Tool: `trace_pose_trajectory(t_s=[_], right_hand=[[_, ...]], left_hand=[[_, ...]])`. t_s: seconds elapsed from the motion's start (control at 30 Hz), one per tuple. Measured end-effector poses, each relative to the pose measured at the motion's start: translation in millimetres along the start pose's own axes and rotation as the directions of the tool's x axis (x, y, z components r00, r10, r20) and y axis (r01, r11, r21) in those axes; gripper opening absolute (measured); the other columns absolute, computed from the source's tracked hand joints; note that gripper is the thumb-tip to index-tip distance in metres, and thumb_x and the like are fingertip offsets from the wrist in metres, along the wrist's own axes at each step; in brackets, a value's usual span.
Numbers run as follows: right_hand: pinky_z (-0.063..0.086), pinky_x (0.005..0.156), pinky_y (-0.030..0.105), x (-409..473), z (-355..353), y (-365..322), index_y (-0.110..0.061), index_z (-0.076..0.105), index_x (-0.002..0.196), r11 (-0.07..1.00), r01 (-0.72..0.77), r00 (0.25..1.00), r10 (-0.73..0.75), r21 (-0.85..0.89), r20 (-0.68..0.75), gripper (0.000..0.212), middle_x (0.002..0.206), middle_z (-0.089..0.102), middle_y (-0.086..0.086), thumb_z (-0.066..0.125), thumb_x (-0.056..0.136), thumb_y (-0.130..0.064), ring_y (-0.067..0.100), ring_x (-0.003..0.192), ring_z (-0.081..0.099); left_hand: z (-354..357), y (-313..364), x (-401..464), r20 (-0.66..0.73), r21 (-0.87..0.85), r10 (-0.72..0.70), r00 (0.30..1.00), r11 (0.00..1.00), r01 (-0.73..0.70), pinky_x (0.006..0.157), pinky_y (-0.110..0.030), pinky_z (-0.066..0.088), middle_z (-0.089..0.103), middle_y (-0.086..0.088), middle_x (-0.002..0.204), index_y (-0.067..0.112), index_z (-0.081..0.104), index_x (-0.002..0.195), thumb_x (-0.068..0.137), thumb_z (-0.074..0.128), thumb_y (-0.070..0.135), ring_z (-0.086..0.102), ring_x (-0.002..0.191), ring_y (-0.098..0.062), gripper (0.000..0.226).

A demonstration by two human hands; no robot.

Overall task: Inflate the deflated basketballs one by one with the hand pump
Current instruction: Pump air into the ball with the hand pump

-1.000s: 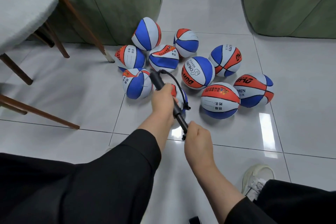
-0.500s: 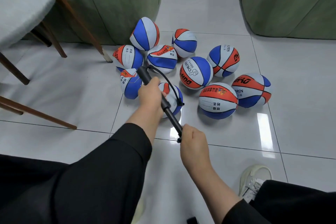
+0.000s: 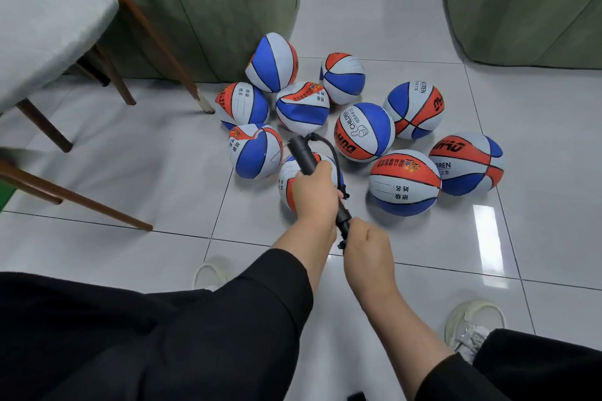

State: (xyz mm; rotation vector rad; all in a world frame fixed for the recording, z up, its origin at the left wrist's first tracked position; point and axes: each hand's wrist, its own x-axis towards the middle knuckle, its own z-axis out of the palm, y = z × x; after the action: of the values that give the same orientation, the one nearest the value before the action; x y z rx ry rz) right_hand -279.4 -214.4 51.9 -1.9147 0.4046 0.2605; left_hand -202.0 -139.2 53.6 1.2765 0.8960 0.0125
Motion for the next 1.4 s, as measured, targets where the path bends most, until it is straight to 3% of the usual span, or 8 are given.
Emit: trace_pose_trajectory(t_s=[0.2, 0.4, 0.67, 0.87, 1.03, 1.17, 1.3, 1.4], right_hand=[[0.032, 0.056, 0.035, -9.6, 1.5, -1.9, 0.002, 0.047, 0.072, 0.999, 0.048, 0.998, -0.048, 0.001, 0.039, 0.038, 0.069, 0.059, 0.012, 0.035, 0.089, -0.031, 0.015, 0.060, 0.043], [0.032, 0.057, 0.035, -14.8, 0.0, -0.6, -0.011, 0.035, 0.063, 0.998, 0.056, 0.997, -0.055, -0.023, 0.060, 0.033, 0.071, 0.057, 0.012, 0.038, 0.096, -0.014, 0.007, 0.059, 0.049], [0.029, 0.056, 0.036, -2.8, -1.8, -3.1, 0.004, 0.048, 0.073, 1.000, -0.011, 1.000, 0.011, 0.006, -0.018, 0.043, 0.078, 0.063, 0.023, 0.030, 0.082, -0.034, 0.026, 0.064, 0.040], [0.032, 0.058, 0.036, -2.3, 2.2, -7.9, 0.004, 0.053, 0.079, 0.999, 0.035, 0.999, -0.036, 0.010, 0.033, 0.046, 0.081, 0.064, 0.022, 0.032, 0.082, -0.037, 0.022, 0.066, 0.044], [0.035, 0.056, 0.033, -14.3, 0.5, -1.4, -0.014, 0.039, 0.061, 0.998, 0.062, 0.997, -0.061, -0.010, 0.054, 0.037, 0.064, 0.059, -0.001, 0.039, 0.098, -0.015, 0.008, 0.061, 0.050], [0.027, 0.048, 0.028, -19.1, 0.7, 0.2, -0.024, 0.039, 0.054, 0.998, 0.058, 0.994, -0.055, -0.039, 0.092, 0.042, 0.055, 0.057, -0.017, 0.039, 0.095, -0.015, 0.009, 0.053, 0.040], [0.041, 0.060, 0.044, -12.8, 2.3, -3.4, -0.015, 0.035, 0.060, 0.994, 0.093, 0.995, -0.092, -0.049, 0.027, 0.028, 0.062, 0.057, 0.003, 0.032, 0.086, -0.025, 0.032, 0.075, 0.057], [0.038, 0.061, 0.048, -7.7, 0.0, -6.0, -0.010, 0.033, 0.064, 0.990, 0.122, 0.993, -0.122, -0.075, 0.003, 0.025, 0.068, 0.056, 0.016, 0.025, 0.078, -0.028, 0.039, 0.074, 0.047]], left_hand=[[-12.2, 32.7, 7.8, 0.023, -0.035, -0.049, 0.999, 0.998, 0.050, 0.036, -0.017, 0.040, 0.049, -0.004, 0.054, 0.011, 0.055, 0.094, 0.095, 0.057, 0.020, 0.043, 0.032, -0.013, 0.010], [-22.4, 42.0, 27.3, -0.029, -0.001, -0.069, 0.997, 0.998, 0.069, 0.046, -0.023, 0.046, 0.054, 0.001, 0.052, 0.013, 0.058, 0.104, 0.095, 0.059, 0.029, 0.048, 0.049, -0.017, 0.018], [2.6, 4.0, -5.4, 0.056, 0.025, 0.000, 0.998, 1.000, -0.002, 0.061, -0.034, 0.049, 0.053, -0.001, 0.047, 0.014, 0.055, 0.087, 0.092, 0.060, 0.033, 0.049, 0.049, -0.022, 0.021], [-2.3, 14.7, 0.4, 0.047, -0.054, -0.044, 0.998, 0.997, 0.046, 0.044, -0.023, 0.044, 0.053, -0.006, 0.057, 0.006, 0.060, 0.100, 0.090, 0.059, 0.023, 0.046, 0.044, -0.020, 0.020], [-13.8, 45.5, 14.7, 0.017, -0.006, -0.031, 0.999, 1.000, 0.031, 0.036, -0.018, 0.041, 0.050, -0.005, 0.057, 0.009, 0.055, 0.098, 0.096, 0.059, 0.023, 0.044, 0.031, -0.013, 0.014], [-21.4, 53.2, 31.1, -0.045, 0.026, -0.034, 0.998, 0.999, 0.035, 0.044, -0.021, 0.046, 0.055, -0.001, 0.059, 0.014, 0.060, 0.108, 0.095, 0.061, 0.031, 0.049, 0.047, -0.013, 0.021], [-9.7, 39.2, 15.3, 0.005, 0.033, -0.040, 0.999, 0.999, 0.040, 0.038, -0.020, 0.043, 0.052, -0.004, 0.057, 0.011, 0.057, 0.096, 0.096, 0.057, 0.028, 0.046, 0.038, -0.015, 0.017], [-1.1, 21.7, 4.4, 0.029, 0.070, 0.002, 1.000, 0.998, -0.004, 0.051, -0.030, 0.049, 0.054, -0.001, 0.050, 0.012, 0.057, 0.086, 0.089, 0.058, 0.031, 0.050, 0.043, -0.021, 0.019]])
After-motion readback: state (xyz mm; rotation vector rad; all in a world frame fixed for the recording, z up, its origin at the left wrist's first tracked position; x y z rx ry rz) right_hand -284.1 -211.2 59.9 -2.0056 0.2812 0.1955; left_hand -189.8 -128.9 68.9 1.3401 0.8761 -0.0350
